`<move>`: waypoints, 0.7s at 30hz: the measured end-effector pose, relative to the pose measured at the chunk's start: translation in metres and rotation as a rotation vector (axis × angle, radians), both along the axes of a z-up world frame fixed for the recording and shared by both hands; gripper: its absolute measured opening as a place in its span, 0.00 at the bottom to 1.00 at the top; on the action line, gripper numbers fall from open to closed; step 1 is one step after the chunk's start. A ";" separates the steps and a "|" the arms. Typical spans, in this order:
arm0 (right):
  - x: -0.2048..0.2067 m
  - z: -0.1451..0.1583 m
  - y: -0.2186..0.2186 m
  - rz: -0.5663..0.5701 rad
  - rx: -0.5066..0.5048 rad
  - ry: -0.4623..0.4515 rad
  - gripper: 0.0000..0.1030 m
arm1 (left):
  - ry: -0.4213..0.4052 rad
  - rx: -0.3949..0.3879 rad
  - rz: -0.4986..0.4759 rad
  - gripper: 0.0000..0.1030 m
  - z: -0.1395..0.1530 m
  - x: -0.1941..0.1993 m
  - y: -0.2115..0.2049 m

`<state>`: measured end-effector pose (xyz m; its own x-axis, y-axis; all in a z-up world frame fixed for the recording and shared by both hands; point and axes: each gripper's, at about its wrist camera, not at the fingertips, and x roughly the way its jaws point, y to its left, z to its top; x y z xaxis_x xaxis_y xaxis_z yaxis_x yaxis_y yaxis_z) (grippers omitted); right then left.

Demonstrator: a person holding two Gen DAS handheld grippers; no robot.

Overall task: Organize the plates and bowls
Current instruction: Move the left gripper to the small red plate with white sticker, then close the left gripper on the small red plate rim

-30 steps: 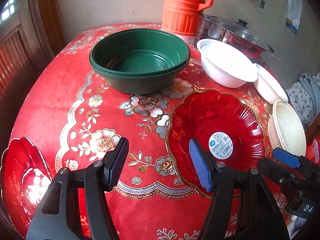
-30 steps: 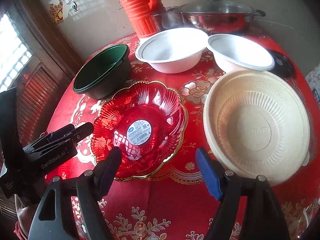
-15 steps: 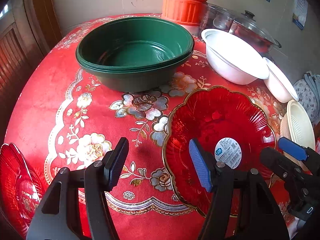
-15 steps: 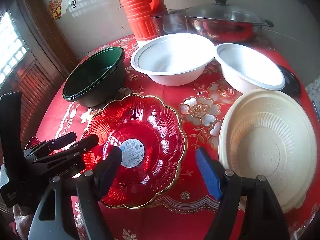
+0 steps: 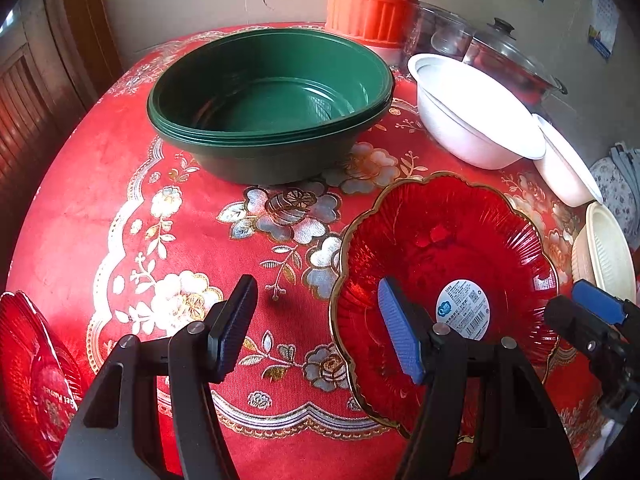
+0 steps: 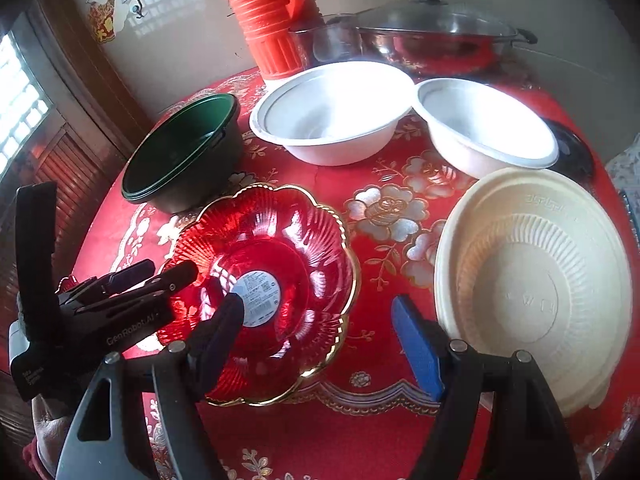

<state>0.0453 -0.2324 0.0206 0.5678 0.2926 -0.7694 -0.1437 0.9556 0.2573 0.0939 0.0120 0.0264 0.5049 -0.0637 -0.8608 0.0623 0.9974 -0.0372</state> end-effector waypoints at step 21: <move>0.020 -0.002 0.011 0.032 0.012 0.022 0.74 | 0.019 0.019 -0.016 0.62 -0.003 0.006 -0.011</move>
<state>0.0650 -0.2216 0.0185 0.5407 0.3194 -0.7783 -0.1679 0.9475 0.2722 0.1002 0.0007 0.0234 0.4873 -0.0551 -0.8715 0.0779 0.9968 -0.0194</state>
